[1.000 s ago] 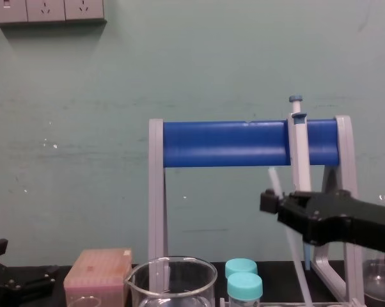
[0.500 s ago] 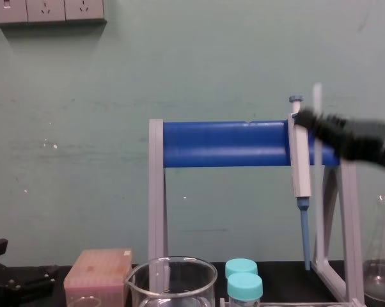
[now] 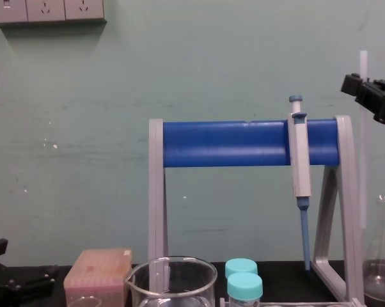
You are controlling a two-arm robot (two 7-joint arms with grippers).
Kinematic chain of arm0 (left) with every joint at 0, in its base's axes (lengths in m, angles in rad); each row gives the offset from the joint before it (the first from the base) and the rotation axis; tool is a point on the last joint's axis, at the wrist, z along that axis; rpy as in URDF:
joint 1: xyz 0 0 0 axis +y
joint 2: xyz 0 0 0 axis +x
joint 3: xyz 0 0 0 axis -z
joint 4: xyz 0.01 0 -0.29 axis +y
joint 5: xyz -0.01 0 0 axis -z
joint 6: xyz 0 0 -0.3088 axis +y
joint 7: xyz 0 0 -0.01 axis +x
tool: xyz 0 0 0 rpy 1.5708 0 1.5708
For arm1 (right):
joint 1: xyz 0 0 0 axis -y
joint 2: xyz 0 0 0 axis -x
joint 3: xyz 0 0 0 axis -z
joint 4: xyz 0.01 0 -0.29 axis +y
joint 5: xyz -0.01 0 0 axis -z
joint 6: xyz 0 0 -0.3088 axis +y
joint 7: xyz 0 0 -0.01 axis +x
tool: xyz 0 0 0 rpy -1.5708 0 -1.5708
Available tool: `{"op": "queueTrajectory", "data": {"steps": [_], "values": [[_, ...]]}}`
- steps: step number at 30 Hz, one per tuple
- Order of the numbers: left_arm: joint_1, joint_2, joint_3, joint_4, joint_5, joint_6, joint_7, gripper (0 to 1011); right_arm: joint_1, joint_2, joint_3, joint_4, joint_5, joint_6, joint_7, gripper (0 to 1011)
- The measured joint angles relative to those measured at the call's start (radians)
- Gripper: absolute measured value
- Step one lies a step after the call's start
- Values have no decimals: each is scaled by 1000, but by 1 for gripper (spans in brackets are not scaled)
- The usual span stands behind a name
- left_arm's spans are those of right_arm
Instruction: Pick up the stirring rod with one hand, then place it down.
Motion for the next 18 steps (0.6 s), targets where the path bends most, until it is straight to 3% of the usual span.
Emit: {"op": "queueTrajectory", "data": {"steps": [18], "values": [[0,0,0,0,0,0,0,1000,-2,-15,16,21,-23,22,1,72]]}}
